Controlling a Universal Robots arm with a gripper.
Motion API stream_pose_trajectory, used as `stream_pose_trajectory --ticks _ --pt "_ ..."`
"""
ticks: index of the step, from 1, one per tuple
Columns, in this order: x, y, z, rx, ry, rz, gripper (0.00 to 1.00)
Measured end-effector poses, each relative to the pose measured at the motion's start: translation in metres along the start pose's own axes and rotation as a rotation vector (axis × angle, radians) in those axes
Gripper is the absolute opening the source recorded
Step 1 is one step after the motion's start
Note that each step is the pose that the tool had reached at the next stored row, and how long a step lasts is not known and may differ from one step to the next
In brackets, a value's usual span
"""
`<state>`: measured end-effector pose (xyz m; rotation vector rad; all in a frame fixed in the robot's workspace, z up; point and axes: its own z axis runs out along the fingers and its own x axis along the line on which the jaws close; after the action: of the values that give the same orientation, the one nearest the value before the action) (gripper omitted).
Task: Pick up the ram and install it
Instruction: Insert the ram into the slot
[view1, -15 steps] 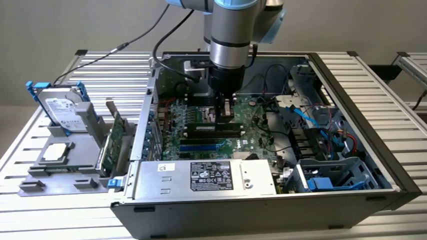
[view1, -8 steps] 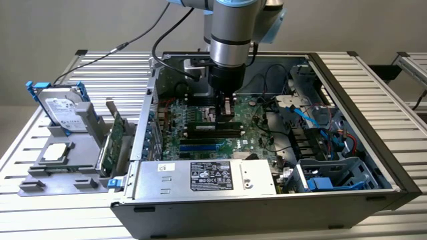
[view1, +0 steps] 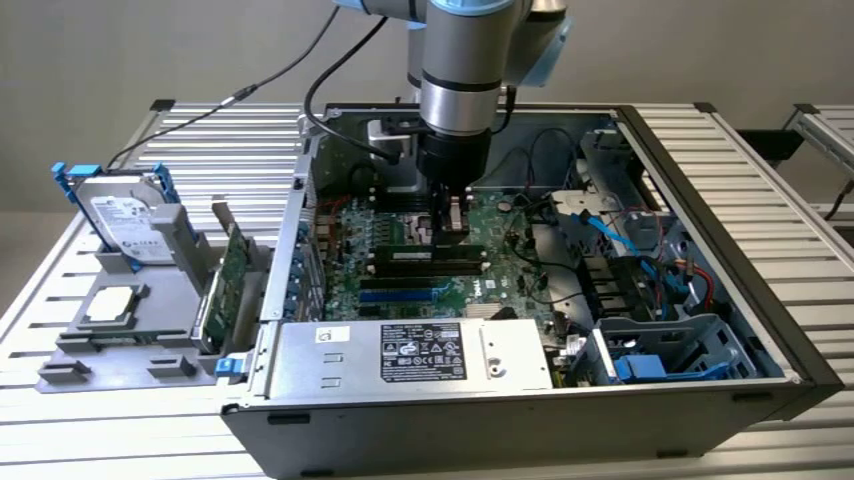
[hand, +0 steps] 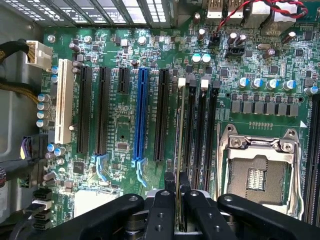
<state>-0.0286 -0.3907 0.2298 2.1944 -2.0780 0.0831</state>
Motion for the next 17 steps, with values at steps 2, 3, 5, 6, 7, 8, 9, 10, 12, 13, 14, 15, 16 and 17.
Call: stream_pose_trajectory --ticks 2,3,5,6,7,8,9,10,12,13,14,15,16,17 --pt "-0.0001 0.0000 0.0012 0.0034 0.0002 0.000 0.14" --pt "-0.0002 0.0000 0.0020 0.0048 0.0003 -0.001 0.14" --pt "-0.0004 0.0004 0.0035 0.0065 0.0005 -0.001 0.14" --pt "-0.0005 0.0010 0.0042 0.0073 0.0006 -0.001 0.14" --pt "-0.0007 0.0016 0.0049 0.0078 0.0006 -0.001 0.14" --pt "-0.0008 0.0023 0.0054 0.0078 0.0006 -0.001 0.14" --pt "-0.0008 0.0028 0.0059 0.0080 0.0006 -0.001 0.14" --pt "-0.0009 0.0032 0.0061 0.0079 0.0006 -0.002 0.14" --pt "-0.0010 0.0035 0.0064 0.0080 0.0007 -0.002 0.14" --pt "-0.0010 0.0035 0.0065 0.0080 0.0008 -0.003 0.14" --pt "-0.0010 0.0035 0.0065 0.0081 0.0008 -0.003 0.14" --pt "-0.0010 0.0035 0.0065 0.0081 0.0008 -0.003 0.14" --pt "-0.0010 0.0036 0.0066 0.0082 0.0008 -0.004 0.14" --pt "-0.0010 0.0036 0.0066 0.0083 0.0007 -0.004 0.14"
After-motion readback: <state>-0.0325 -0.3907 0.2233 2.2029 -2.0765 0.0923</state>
